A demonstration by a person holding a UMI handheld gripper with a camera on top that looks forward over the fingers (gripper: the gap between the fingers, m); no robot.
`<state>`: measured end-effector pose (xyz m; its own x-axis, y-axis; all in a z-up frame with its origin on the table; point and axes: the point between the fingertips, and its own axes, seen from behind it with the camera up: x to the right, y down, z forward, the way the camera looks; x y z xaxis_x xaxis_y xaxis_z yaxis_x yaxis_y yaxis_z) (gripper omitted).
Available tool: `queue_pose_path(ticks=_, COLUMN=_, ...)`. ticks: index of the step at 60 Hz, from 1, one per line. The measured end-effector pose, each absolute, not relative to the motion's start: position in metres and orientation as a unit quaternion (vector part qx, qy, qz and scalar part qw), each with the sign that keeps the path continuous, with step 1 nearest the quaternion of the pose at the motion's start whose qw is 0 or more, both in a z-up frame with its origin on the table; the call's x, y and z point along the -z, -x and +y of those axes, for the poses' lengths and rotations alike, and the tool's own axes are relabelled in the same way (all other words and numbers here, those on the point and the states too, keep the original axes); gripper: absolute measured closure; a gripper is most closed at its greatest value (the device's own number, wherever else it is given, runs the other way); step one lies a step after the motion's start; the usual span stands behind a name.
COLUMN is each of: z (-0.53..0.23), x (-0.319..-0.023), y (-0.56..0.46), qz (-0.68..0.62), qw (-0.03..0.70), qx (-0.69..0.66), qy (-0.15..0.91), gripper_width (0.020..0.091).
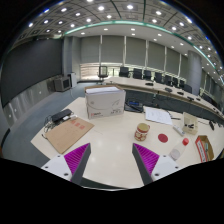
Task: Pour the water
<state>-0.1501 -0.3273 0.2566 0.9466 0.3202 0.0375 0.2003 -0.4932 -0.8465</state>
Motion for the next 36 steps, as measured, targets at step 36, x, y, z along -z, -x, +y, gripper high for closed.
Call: queue_pose_path(ticks=36, z=-0.29, x=-0.114, y=-0.092, qz=-0.043, qw=0.492, qx=0.021, qy=0.869, gripper_width=0.0242)
